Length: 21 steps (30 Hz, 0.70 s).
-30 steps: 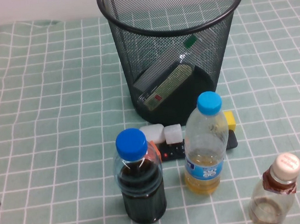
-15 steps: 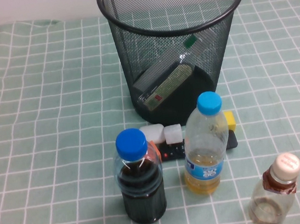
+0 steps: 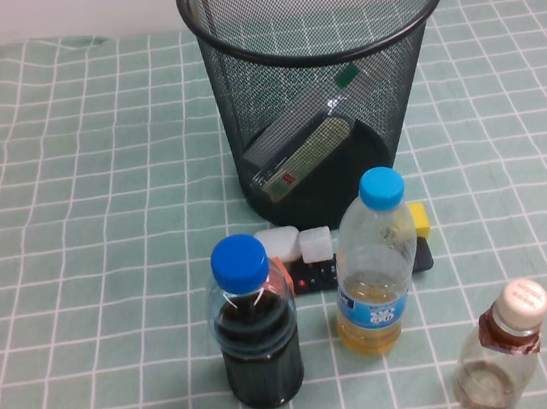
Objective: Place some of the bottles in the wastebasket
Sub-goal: Pick up a bottle from the table with right arm
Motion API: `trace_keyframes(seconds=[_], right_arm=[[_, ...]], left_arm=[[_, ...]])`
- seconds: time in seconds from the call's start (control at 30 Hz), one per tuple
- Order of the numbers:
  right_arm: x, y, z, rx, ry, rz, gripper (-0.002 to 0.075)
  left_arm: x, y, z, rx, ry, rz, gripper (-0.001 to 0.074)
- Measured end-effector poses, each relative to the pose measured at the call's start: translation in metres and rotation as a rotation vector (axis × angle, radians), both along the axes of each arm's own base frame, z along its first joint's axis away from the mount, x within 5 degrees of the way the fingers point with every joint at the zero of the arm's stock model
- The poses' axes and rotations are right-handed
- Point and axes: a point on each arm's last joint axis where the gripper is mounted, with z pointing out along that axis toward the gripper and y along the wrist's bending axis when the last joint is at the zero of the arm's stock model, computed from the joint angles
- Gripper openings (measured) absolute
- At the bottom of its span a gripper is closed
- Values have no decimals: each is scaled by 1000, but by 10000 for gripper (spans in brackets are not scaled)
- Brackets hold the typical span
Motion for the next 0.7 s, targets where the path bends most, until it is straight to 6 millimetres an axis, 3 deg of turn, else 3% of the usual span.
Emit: trace_keyframes(seconds=[0.7], right_arm=[[0, 0, 0, 0, 0, 0, -8]], left_arm=[[0, 0, 0, 20, -2, -5, -1]])
